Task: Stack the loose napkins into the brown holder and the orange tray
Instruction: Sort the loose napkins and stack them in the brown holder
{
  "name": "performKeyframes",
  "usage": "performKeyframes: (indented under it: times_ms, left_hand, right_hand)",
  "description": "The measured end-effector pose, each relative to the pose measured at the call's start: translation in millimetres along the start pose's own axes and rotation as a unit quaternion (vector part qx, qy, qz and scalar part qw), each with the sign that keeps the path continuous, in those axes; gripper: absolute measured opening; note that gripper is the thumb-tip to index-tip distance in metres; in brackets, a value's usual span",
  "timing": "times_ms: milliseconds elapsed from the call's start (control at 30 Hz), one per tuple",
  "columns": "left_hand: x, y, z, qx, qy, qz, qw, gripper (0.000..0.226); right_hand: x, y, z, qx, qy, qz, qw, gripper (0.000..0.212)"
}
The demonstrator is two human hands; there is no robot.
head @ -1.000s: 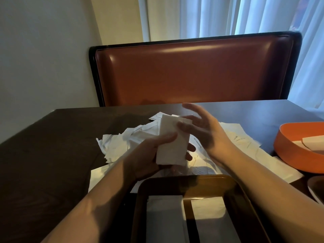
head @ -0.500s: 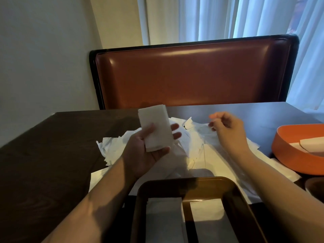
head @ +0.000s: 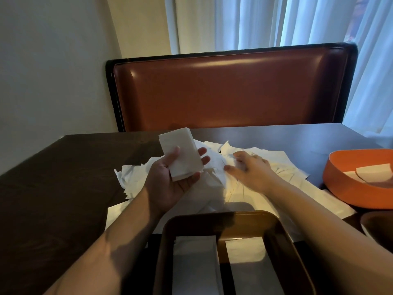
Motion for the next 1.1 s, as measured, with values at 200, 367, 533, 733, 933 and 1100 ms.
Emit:
performKeyframes:
  times_ms: [200,367,533,733,933,1100]
  left_hand:
    - [-0.4,-0.5,0.4,-0.014,-0.001,0.003,1.0,0.029]
    - [-0.8,-1.1,1.5,-0.021,0.005,-0.001,1.0,0.034]
    - [-0.1,1.7,1.2,-0.029,0.007,-0.001,1.0,0.031]
    - [0.5,1.7,-0.2,-0.037,0.002,-0.007,0.999,0.029]
    - [0.8,0.4,-1.1,-0.041,0.004,-0.015,0.999,0.029]
    - [1.2,1.7,-0.8,-0.044,0.0,-0.019,0.999,0.036]
  right_hand:
    - [-6.2,-3.0,4.5,-0.034,0.001,-0.01,0.999,0.063]
    - [-15.1,1.7,3.3,-0.071,0.006,-0.022,0.997,0.054]
    - [-13.2,4.2,9.1,-0.18,0.004,0.009,0.984,0.03]
    - [-5.3,9.0,32.5,-0.202,-0.07,0.018,0.977,0.024]
    - [-7.9,14.7,33.2,-0.22,-0.02,0.025,0.975,0.03]
    - [-9.8,14.1,29.6,-0.18,0.002,0.032,0.983,0.027]
Point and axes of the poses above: each hand's wrist, its own x-axis away from the middle knuckle, its own z-axis out of the back of the hand, y = z × x, the point moved 1 cm from there along -x, towards the middle knuckle, and after that the axes turned 4 degrees about -x, right-handed, at the moved point
